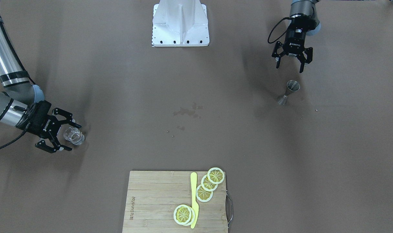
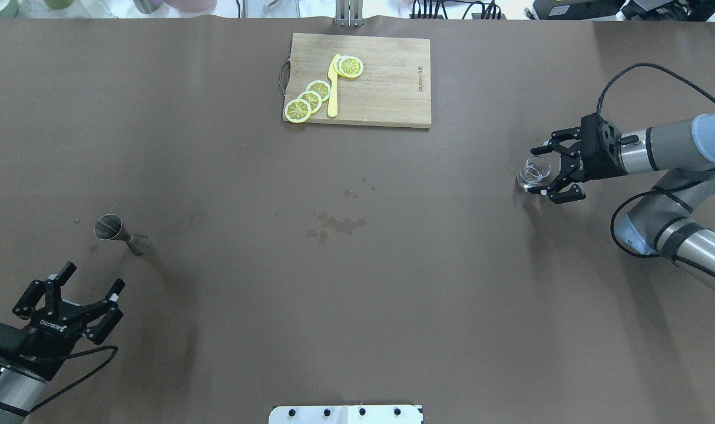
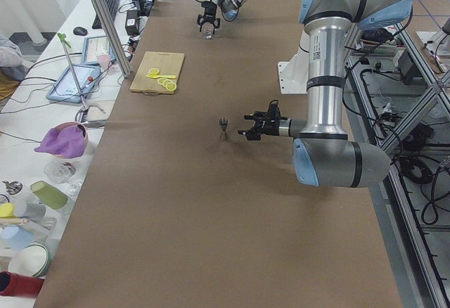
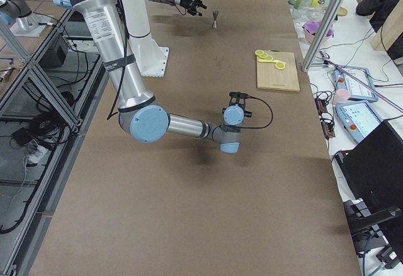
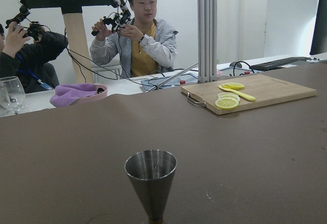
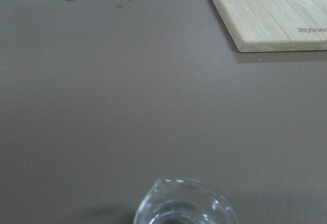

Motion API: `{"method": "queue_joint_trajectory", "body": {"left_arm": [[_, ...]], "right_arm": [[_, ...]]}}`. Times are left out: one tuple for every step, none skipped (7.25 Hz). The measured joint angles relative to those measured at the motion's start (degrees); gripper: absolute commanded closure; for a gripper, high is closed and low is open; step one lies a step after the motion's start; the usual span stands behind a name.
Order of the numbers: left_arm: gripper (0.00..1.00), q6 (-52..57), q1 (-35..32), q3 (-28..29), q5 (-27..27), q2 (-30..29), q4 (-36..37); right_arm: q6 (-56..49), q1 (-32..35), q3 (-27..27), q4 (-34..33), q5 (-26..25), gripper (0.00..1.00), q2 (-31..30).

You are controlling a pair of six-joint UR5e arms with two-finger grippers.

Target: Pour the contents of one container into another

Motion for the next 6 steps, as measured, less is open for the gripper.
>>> {"method": "queue_joint_trajectory", "body": {"left_arm": [[0.03, -7.11, -0.33, 0.44, 1.55, 0.51, 5.04], [0.03, -14.5, -0.44, 0.32, 3.1, 1.97, 10.69], [0.03, -21.07, -0.5, 0.08, 4.34, 3.03, 16.59], [0.03, -26.31, -0.6, -0.16, 5.03, 3.44, 21.7], [0.03, -30.52, -0.69, -0.35, 5.58, 3.47, 25.8], [0.03, -33.59, -0.76, -0.39, 5.99, 3.32, 28.78]], "right_arm": [[0.01, -0.3, -0.54, 0.45, -0.19, 0.1, 0.18], [0.01, -0.44, -0.8, 0.65, -0.29, 0.12, 0.24], [0.01, -0.57, -0.88, 0.72, -0.39, 0.17, 0.26], [0.01, -0.7, -0.9, 0.74, -0.49, 0.23, 0.28], [0.03, -0.81, -0.95, 0.75, -0.54, 0.28, 0.28], [0.22, -0.9, -0.98, 0.75, -0.56, 0.34, 0.27]]}}
